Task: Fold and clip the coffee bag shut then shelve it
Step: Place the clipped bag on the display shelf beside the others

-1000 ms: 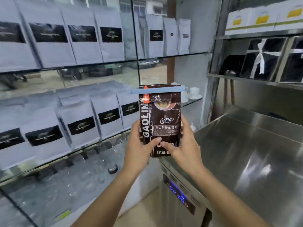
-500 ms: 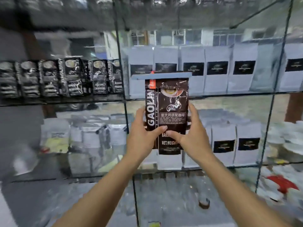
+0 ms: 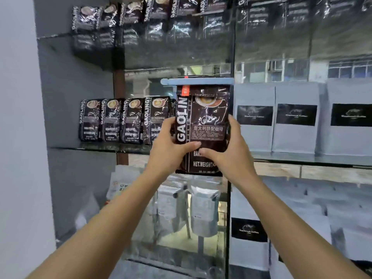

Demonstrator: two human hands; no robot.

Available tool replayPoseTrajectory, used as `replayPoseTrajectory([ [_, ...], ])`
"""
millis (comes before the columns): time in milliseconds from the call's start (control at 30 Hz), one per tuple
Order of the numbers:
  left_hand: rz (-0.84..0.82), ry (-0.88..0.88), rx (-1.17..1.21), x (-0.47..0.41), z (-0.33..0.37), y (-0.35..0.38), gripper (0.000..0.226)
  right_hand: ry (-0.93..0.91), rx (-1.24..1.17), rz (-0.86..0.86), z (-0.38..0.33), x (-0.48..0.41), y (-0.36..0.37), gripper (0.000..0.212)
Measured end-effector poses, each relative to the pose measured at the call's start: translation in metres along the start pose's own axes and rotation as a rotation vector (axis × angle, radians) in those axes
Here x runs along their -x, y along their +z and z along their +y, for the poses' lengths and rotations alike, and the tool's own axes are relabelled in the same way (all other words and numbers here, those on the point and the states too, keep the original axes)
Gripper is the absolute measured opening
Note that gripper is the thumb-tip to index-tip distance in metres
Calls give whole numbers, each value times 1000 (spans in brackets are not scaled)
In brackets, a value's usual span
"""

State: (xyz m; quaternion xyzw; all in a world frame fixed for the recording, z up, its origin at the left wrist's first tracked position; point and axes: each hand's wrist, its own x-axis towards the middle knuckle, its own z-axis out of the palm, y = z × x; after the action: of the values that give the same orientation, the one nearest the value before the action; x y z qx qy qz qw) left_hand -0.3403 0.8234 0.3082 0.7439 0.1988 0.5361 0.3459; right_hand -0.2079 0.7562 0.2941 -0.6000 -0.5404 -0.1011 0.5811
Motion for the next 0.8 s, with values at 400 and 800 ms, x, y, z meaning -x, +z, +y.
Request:
replayPoseTrajectory([
  [400,-13,8,-3,-153,-70,-18,61,16,-18,1,34,-137,83,89],
  [800,-97,-183,42,-212,-150,-6,58,185,56,-75,82,-182,137,96],
])
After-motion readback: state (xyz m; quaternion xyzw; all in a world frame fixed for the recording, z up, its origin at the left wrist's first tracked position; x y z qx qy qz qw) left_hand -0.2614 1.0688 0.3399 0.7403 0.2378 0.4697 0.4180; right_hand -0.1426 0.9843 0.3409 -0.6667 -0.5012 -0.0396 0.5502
